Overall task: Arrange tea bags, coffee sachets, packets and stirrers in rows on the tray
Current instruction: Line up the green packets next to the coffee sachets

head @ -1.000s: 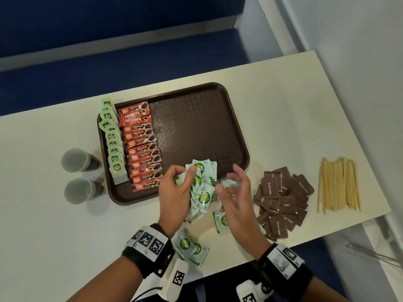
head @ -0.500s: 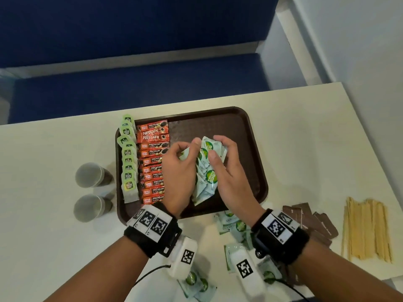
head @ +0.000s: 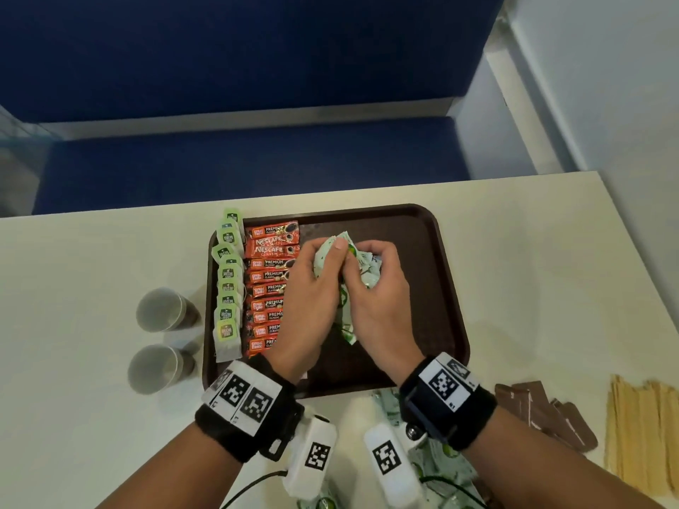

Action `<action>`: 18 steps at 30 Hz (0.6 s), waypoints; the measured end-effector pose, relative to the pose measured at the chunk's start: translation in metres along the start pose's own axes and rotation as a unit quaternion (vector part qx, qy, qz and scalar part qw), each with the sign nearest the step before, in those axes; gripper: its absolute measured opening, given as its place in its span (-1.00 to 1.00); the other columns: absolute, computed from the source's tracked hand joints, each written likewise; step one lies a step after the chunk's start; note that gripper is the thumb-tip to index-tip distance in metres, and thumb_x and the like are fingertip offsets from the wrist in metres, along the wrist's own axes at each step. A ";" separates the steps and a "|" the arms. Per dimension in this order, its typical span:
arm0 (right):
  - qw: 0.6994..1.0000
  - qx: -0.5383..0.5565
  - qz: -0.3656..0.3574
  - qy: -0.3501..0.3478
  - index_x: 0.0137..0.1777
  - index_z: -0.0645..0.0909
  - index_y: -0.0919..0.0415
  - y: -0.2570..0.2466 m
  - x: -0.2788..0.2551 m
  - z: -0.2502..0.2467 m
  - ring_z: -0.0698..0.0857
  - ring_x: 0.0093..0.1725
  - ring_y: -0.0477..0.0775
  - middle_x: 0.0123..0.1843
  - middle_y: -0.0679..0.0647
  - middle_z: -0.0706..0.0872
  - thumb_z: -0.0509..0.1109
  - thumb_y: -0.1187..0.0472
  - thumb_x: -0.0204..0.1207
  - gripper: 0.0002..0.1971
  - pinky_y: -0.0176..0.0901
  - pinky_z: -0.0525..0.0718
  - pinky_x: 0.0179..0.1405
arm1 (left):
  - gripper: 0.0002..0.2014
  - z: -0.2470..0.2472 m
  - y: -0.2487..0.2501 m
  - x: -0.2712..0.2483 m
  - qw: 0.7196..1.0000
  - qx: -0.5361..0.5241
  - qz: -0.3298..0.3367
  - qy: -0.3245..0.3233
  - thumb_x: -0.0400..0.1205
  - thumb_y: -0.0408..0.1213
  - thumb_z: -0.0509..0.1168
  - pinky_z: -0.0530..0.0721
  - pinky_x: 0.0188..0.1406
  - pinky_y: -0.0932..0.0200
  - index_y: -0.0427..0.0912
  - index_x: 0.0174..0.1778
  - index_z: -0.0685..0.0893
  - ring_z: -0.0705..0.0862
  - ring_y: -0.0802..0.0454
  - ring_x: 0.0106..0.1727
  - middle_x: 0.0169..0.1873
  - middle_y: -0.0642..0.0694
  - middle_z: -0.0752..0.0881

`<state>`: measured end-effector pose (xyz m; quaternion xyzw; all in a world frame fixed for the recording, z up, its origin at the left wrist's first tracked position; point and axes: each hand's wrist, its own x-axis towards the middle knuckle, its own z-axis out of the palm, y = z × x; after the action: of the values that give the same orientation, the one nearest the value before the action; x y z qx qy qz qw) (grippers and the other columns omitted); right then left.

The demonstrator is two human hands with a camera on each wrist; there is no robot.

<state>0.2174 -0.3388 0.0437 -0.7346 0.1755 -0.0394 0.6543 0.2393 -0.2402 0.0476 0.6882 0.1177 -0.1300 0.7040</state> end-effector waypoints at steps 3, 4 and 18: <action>0.997 -0.047 0.010 -0.054 0.31 0.59 0.08 0.001 0.008 -0.004 0.76 0.01 -0.34 0.06 -0.15 0.78 0.36 0.04 0.83 -0.82 -0.51 0.62 -0.14 | -0.64 -0.015 0.004 -0.004 0.996 0.038 -0.016 -0.083 0.86 0.11 0.23 0.83 0.01 0.25 0.08 0.52 0.54 0.86 0.21 0.14 0.18 0.03 0.81; 0.996 -0.052 0.016 -0.070 0.33 0.57 0.08 0.001 0.009 -0.004 0.77 0.00 -0.31 0.06 -0.11 0.79 0.32 0.04 0.85 -0.82 -0.48 0.64 -0.16 | -0.62 -0.020 0.006 -0.005 0.993 0.033 -0.031 -0.105 0.85 0.13 0.24 0.87 0.00 0.15 0.12 0.55 0.49 0.88 0.15 0.14 0.20 0.01 0.81; 0.943 0.201 0.233 -0.126 0.38 0.56 -0.07 -0.002 0.001 0.011 0.91 0.09 0.11 0.17 0.12 0.90 0.24 -0.09 0.88 -0.79 0.09 0.86 -0.08 | -0.48 -0.044 0.004 -0.002 0.990 -0.011 -0.036 -0.136 0.68 -0.12 0.55 0.93 0.10 -0.09 0.21 0.53 0.54 0.88 -0.04 0.22 0.22 -0.03 0.80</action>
<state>0.2215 -0.3284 0.0438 -0.5253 0.2464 0.1720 0.7961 0.2394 -0.1961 0.0514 0.6519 0.0469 -0.2466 0.7156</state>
